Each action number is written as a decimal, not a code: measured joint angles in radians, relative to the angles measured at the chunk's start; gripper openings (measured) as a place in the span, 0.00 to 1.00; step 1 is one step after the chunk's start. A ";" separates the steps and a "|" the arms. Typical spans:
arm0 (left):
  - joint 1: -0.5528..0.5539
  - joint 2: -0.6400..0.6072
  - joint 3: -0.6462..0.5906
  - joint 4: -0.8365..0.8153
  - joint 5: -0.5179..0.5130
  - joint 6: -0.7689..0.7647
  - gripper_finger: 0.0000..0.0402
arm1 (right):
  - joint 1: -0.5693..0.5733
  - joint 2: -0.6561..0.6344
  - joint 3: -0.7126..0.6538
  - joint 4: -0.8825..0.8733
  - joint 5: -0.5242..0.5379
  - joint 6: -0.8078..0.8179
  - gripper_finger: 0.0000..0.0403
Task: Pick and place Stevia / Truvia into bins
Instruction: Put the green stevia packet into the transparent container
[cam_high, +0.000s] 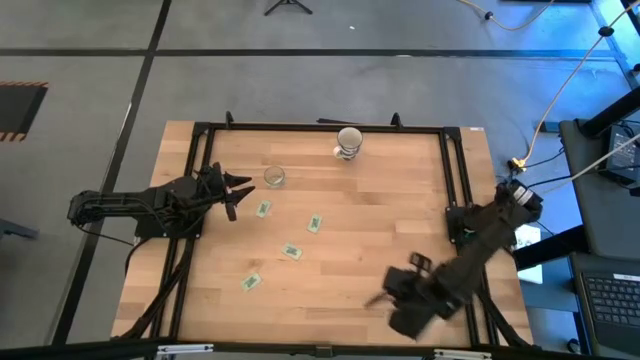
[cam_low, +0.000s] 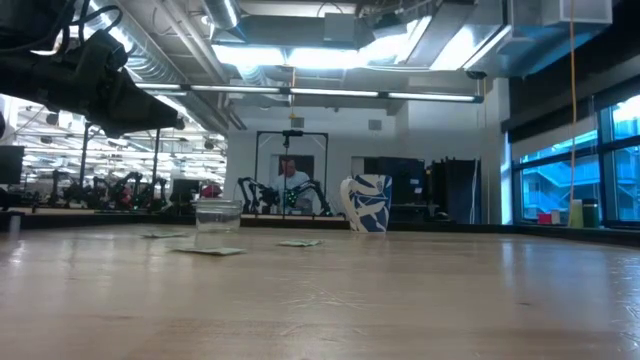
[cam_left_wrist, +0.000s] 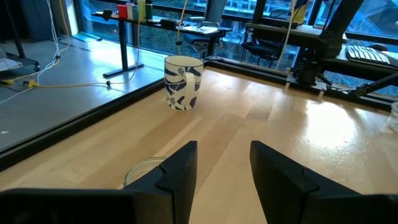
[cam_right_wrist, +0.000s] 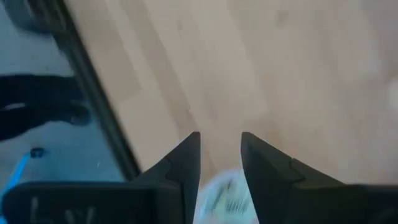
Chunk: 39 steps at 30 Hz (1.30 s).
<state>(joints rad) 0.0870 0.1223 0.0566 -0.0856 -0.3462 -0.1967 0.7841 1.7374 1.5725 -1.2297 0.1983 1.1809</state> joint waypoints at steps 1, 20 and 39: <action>0.000 0.000 0.000 0.000 0.000 0.000 0.36 | -0.039 0.000 0.013 0.003 0.002 -0.047 0.29; 0.000 0.000 0.000 0.000 0.065 0.001 0.36 | -0.605 0.004 -0.002 0.559 -0.116 -0.711 0.29; 0.000 0.001 -0.001 0.007 0.226 0.158 0.36 | -0.810 0.156 -0.237 0.859 -0.195 -0.631 0.29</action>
<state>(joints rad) 0.0868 0.1235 0.0559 -0.0781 -0.1200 -0.0383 -0.0263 1.8934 1.3355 -0.3706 0.0031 0.5497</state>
